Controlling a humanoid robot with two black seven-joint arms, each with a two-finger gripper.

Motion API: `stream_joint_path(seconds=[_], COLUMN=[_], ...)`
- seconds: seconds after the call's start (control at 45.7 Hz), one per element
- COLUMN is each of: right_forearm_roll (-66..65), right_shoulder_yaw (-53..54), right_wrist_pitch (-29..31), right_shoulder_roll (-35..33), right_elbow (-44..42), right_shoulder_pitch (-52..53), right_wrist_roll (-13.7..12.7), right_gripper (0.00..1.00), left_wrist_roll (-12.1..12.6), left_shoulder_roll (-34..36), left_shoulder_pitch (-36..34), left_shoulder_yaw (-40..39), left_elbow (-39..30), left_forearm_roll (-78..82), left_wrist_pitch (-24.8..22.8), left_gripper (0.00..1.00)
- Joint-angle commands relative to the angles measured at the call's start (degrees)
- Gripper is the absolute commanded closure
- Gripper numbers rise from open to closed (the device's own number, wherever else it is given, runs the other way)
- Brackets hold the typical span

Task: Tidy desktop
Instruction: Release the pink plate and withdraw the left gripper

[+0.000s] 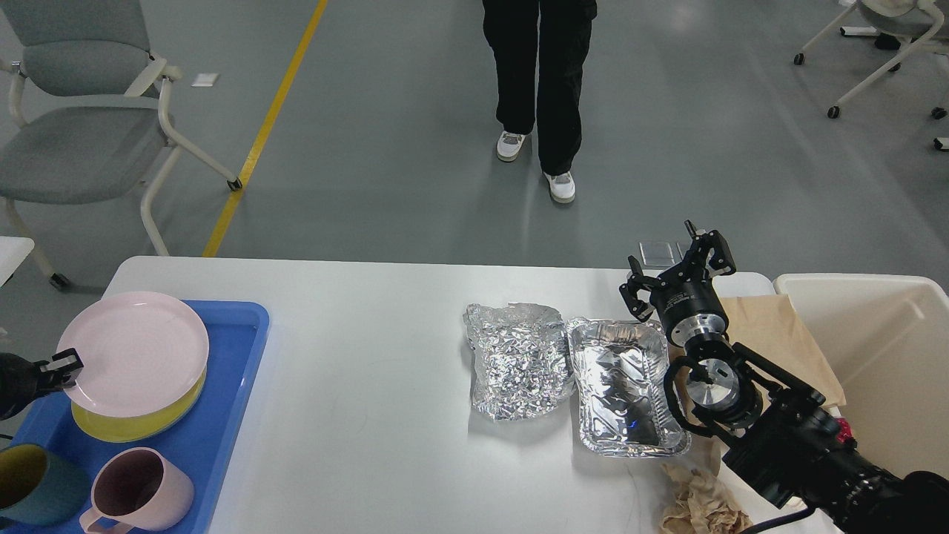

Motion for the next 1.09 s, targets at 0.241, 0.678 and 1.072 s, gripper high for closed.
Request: stream_joint_path(seconds=[0.241, 0.678, 1.072], right_forearm_roll=[0.0, 0.0, 0.0], right_shoulder_yaw=[0.0, 0.0, 0.0], right_wrist_pitch=[0.0, 0.0, 0.0], right_shoulder_roll=[0.0, 0.0, 0.0], right_elbow=[0.0, 0.0, 0.0], right_shoulder_pitch=[0.0, 0.0, 0.0], right_wrist_roll=[0.0, 0.0, 0.0], right_gripper=[0.00, 0.00, 0.00], left_wrist_roll=[0.5, 0.4, 0.1], left_shoulder_roll=[-2.0, -2.1, -1.7], left_shoulder_pitch=[4.2, 4.4, 3.6], left_shoulder_yaw=[-1.0, -1.7, -2.8], left_elbow=[0.7, 0.8, 0.7], left_forearm_roll=[0.1, 0.1, 0.2], left_wrist_pitch=[4.9, 4.9, 3.5], left_gripper=[0.96, 0.07, 0.04])
